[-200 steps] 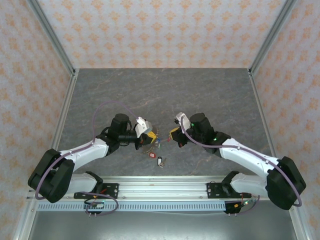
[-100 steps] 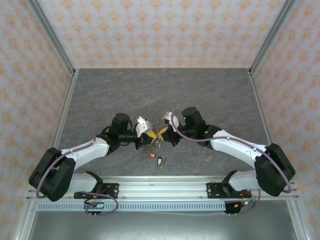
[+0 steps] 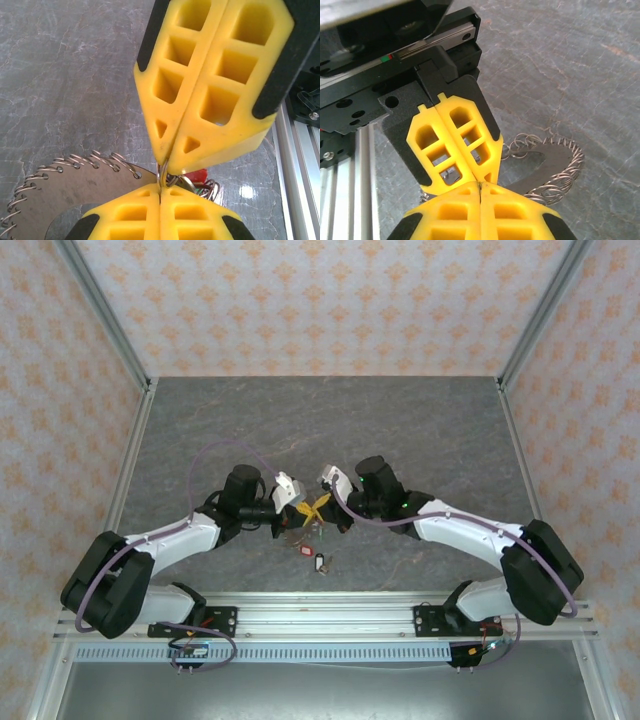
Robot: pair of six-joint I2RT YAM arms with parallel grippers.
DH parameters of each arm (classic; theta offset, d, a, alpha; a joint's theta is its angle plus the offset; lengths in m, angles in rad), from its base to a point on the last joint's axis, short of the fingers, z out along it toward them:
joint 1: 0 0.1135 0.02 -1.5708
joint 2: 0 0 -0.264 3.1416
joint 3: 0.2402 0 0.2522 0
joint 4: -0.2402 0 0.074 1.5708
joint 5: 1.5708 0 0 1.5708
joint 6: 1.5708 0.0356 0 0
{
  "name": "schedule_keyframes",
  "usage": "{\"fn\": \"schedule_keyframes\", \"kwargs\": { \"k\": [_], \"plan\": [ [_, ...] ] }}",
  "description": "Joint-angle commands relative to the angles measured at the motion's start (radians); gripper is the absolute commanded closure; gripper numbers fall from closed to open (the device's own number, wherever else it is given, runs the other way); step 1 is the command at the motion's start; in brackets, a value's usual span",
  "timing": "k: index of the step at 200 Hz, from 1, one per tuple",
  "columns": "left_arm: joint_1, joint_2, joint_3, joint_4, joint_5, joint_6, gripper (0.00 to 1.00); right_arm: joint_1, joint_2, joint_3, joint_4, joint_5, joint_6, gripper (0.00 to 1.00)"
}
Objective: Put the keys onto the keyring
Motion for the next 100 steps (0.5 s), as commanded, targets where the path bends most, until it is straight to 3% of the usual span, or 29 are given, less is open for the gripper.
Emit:
{"fn": "schedule_keyframes", "kwargs": {
  "k": [1,36,100],
  "plan": [
    [0.001,-0.005,0.026,0.01,0.058,0.0,1.0,0.008,-0.001,-0.007,0.043,0.096,-0.051,1.0],
    [0.0,-0.002,0.032,0.005,0.068,-0.001,1.0,0.036,0.018,-0.007,0.034,0.108,-0.089,1.0],
    [0.0,-0.009,0.029,-0.017,0.065,0.01,1.0,0.048,-0.026,-0.055,0.027,0.351,-0.137,1.0]
  ]
}}
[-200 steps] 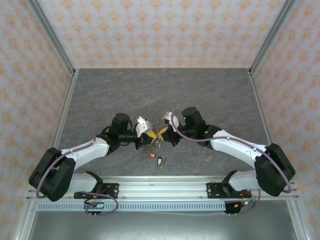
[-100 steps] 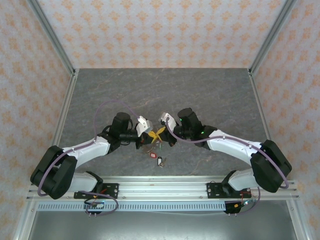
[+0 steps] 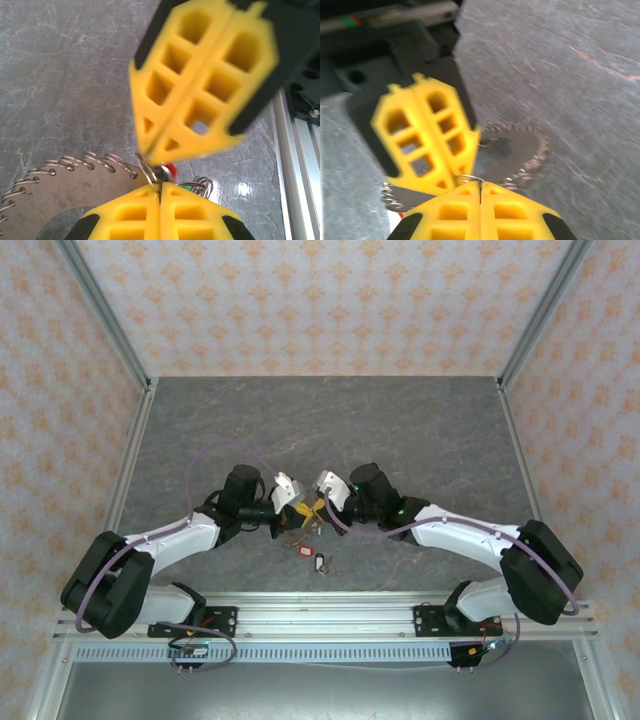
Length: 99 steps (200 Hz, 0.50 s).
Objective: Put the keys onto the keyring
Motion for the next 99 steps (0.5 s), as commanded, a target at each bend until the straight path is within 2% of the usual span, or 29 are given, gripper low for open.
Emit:
{"fn": "schedule_keyframes", "kwargs": {
  "k": [1,29,68,99],
  "plan": [
    [-0.003,-0.009,0.029,0.011,0.064,0.011,1.0,-0.007,-0.025,-0.026,0.01,0.155,-0.03,1.0],
    [-0.004,-0.007,0.027,0.009,0.063,0.016,1.0,-0.017,-0.034,-0.038,0.005,0.17,0.01,1.0],
    [-0.004,0.004,0.04,-0.013,0.059,0.027,1.0,-0.033,-0.032,-0.047,0.023,0.077,0.07,1.0],
    [-0.006,0.022,0.041,-0.007,0.003,0.021,1.0,-0.042,-0.025,-0.047,0.01,0.084,0.069,1.0]
  ]
}}
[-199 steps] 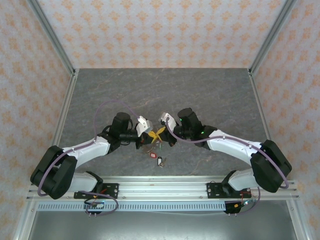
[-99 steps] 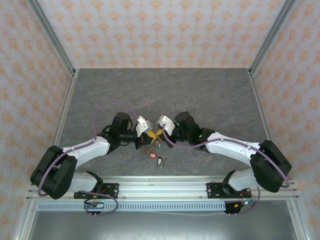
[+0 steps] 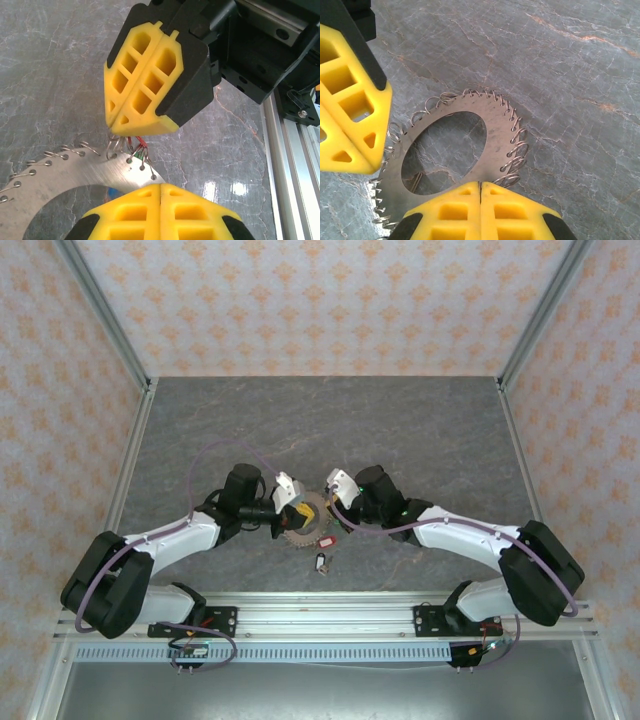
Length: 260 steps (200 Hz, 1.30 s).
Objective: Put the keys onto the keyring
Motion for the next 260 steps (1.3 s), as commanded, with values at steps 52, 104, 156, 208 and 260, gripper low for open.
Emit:
{"fn": "schedule_keyframes", "kwargs": {
  "k": [52,104,156,208,260],
  "plan": [
    [-0.05,0.098,0.038,0.103,-0.16,-0.035,0.84,-0.018,-0.056,-0.013,0.015,-0.037,0.021,1.0],
    [-0.078,0.186,0.071,0.232,-0.234,-0.057,0.76,-0.025,-0.061,-0.019,0.025,-0.054,0.03,1.0],
    [-0.102,0.227,0.111,0.227,-0.198,-0.031,0.75,-0.034,-0.073,-0.025,0.038,-0.073,0.04,1.0],
    [-0.103,0.242,0.137,0.187,-0.153,-0.006,0.75,-0.047,-0.084,-0.04,0.06,-0.096,0.056,1.0],
    [-0.11,0.275,0.174,0.155,-0.112,0.01,0.82,-0.057,-0.089,-0.049,0.08,-0.111,0.069,1.0]
  ]
}}
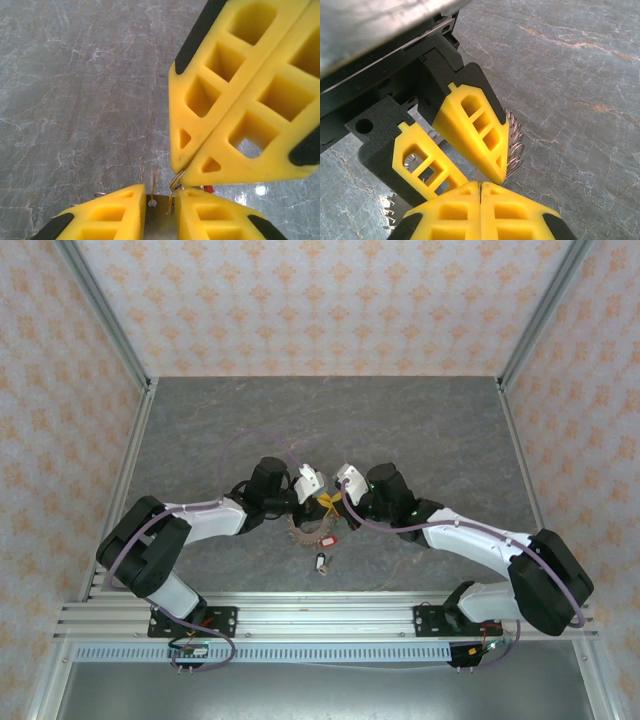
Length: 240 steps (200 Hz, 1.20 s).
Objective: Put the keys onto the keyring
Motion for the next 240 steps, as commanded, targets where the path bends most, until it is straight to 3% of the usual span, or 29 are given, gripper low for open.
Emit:
{"fn": "schedule_keyframes", "kwargs": {
  "k": [1,22,41,89,141,161,201,222,240],
  "plan": [
    [-0.014,0.013,0.042,-0.022,0.043,0.035,0.83,-0.001,-0.026,-0.012,0.056,-0.038,0.019,1.0],
    [-0.018,0.021,0.054,-0.048,0.048,0.047,0.89,-0.002,-0.027,-0.018,0.064,-0.039,0.024,1.0],
    [-0.019,0.022,0.055,-0.047,0.047,0.05,1.0,-0.004,-0.031,-0.022,0.066,-0.04,0.028,1.0],
    [-0.019,0.013,0.035,-0.016,0.03,0.034,1.0,-0.01,-0.048,-0.038,0.061,-0.021,0.034,1.0],
    [-0.019,0.002,-0.019,0.105,-0.013,-0.035,1.0,-0.039,-0.025,-0.062,-0.012,0.092,0.069,1.0],
    [-0.019,-0.001,-0.026,0.125,-0.018,-0.045,1.0,-0.042,-0.005,-0.059,-0.023,0.113,0.083,0.98],
    [-0.019,-0.007,-0.028,0.129,-0.02,-0.051,1.0,-0.043,0.042,-0.043,-0.019,0.139,0.095,0.82],
    [-0.02,-0.021,-0.032,0.12,-0.022,-0.047,1.0,-0.047,0.058,-0.033,-0.032,0.193,0.108,0.81],
    [-0.019,-0.03,-0.036,0.123,-0.022,-0.049,1.0,-0.064,0.073,-0.024,-0.041,0.139,0.111,0.84]
  ]
}}
